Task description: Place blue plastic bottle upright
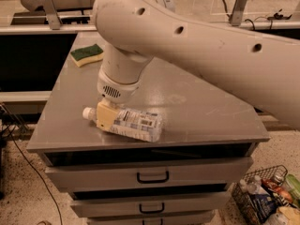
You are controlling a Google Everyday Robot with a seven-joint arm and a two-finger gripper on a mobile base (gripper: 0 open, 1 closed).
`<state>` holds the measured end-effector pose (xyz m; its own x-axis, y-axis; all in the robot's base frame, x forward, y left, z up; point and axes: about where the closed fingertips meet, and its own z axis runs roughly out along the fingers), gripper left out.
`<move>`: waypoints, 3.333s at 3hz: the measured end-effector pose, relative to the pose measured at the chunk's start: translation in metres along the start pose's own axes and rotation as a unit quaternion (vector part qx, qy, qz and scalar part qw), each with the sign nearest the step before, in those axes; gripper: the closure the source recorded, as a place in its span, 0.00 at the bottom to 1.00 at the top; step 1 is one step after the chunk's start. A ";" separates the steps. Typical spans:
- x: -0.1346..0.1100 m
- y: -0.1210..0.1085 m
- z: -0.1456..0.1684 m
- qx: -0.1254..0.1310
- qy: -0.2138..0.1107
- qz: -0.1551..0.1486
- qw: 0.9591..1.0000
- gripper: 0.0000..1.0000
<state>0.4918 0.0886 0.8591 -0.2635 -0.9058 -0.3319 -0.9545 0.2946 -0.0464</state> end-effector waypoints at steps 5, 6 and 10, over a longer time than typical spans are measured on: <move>-0.038 -0.134 -0.133 0.079 -0.381 -0.052 0.920 1.00; -0.040 -0.136 -0.142 0.065 -0.468 -0.067 0.879 1.00; 0.004 -0.130 -0.136 0.000 -0.617 -0.019 0.787 1.00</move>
Offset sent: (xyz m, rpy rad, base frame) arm 0.0925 -0.0395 0.0946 0.2371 -0.2898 0.0098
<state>0.5955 0.0058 0.9919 0.1019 0.0708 -0.9923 -0.9586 0.2737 -0.0789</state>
